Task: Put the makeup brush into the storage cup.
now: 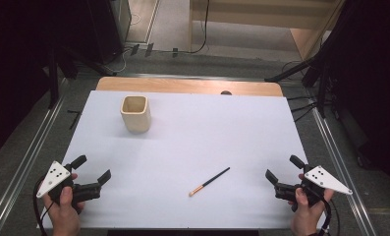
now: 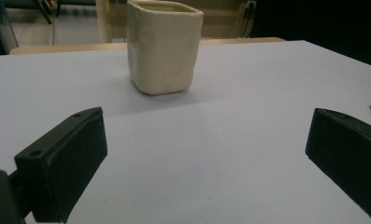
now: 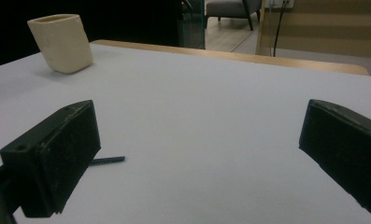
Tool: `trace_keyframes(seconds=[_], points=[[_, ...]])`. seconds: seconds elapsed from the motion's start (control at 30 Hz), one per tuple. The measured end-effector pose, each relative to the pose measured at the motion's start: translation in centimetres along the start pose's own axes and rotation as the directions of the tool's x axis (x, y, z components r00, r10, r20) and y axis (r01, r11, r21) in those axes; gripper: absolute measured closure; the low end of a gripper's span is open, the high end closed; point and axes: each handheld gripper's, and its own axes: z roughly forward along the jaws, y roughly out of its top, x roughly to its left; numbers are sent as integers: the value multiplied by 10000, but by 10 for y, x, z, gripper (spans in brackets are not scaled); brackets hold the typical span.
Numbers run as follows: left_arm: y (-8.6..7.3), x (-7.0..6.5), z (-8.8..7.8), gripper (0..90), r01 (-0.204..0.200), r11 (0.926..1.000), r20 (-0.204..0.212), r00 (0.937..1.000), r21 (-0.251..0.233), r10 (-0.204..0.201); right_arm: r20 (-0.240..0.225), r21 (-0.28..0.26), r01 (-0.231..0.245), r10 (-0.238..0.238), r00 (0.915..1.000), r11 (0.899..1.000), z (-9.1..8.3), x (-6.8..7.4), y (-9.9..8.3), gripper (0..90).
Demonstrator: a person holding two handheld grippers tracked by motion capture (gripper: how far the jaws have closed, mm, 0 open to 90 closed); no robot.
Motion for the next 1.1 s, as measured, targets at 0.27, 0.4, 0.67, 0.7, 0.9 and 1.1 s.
trace_keyframes(seconds=[0.27, 0.4, 0.67, 0.7, 0.9, 1.1], points=[[0, 1, -2, 0, 6, 10000, -43, 10000, -28, -7, -226, 206, 103, -98, 9997, 9997, 2, 5, 1, 0], [0, 2, -2, 0, -7, 10000, -65, 10000, 13, 7, -316, 301, 64, -55, 9995, 9995, 4, 6, 1, 0], [-1, 3, -2, 0, 23, 10000, -148, 9999, -44, -24, -623, 455, 35, -7, 9981, 9990, 8, 12, 12, 0], [-1, 3, -2, 0, 30, 10000, -142, 9999, -43, -30, -639, 524, 64, -30, 9979, 9986, 9, 13, 14, 0], [-1, 3, -1, 0, 51, 10000, -108, 9999, -27, -51, -710, 621, 151, -107, 9974, 9980, 12, 14, 23, 0], [-1, 2, -1, 0, 61, 10000, -70, 10000, -42, -61, -1014, 978, 508, -408, 9940, 9939, 24, 21, 33, 0]])
